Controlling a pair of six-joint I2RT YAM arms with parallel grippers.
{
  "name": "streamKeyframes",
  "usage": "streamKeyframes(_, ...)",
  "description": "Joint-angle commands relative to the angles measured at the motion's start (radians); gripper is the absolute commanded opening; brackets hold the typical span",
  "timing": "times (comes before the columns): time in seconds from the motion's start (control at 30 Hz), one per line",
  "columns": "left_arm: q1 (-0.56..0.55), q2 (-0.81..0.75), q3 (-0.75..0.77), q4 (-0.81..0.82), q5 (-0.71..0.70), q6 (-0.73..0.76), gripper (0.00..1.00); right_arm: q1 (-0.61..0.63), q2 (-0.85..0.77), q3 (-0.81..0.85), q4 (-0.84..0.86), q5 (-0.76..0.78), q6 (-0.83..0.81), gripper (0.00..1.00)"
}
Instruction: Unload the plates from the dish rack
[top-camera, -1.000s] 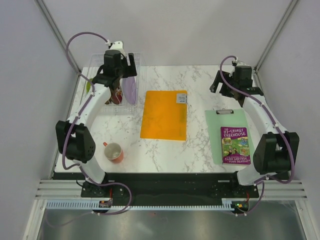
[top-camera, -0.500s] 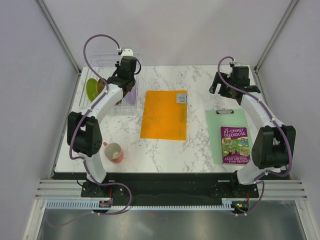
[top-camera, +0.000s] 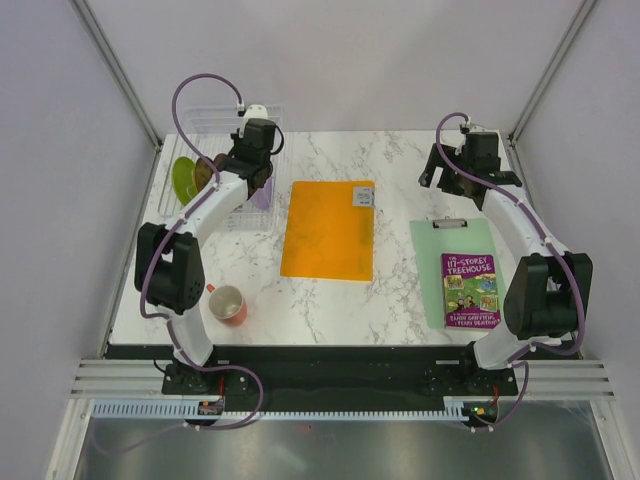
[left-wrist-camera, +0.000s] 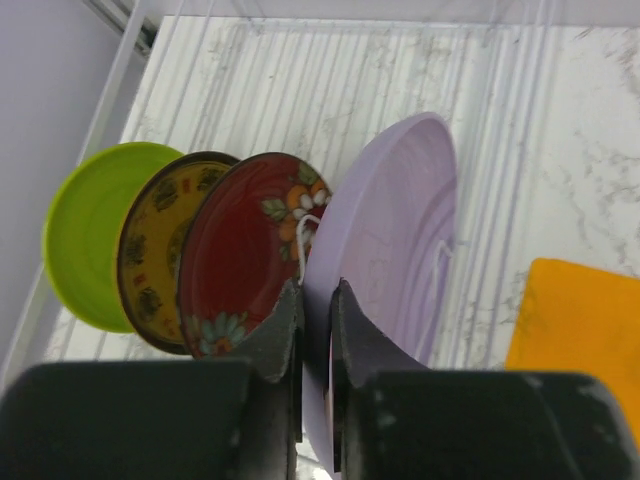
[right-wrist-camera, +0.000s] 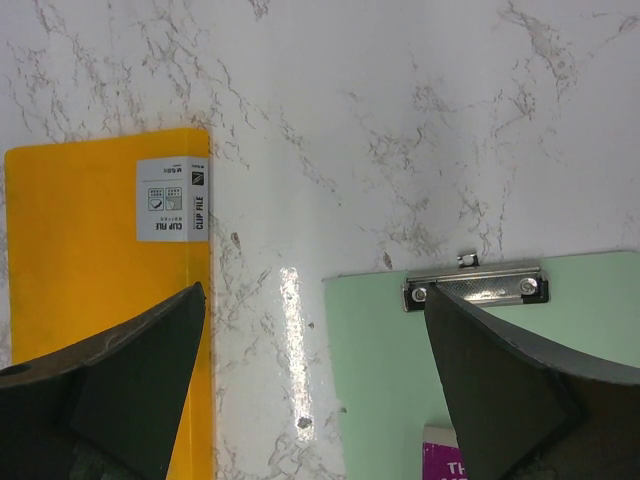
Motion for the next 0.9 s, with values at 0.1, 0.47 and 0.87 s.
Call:
streamKeyframes(0.1, 0.003, 0.0, -0.014, -0.002, -0.031, -0.023, 0.02, -0.005, -0.036, 0.029, -0.011, 0.01, -0.01, 0.98)
streamKeyframes(0.47, -0.098, 0.005, 0.123, 0.189, -0.411, 0.374, 0.02, -0.005, -0.033, 0.033, -0.024, -0.018, -0.004, 0.98)
streamKeyframes(0.87, -0.147, -0.14, 0.21, 0.029, -0.352, 0.334, 0.02, 0.008, -0.096, 0.052, -0.047, -0.052, -0.012, 0.98)
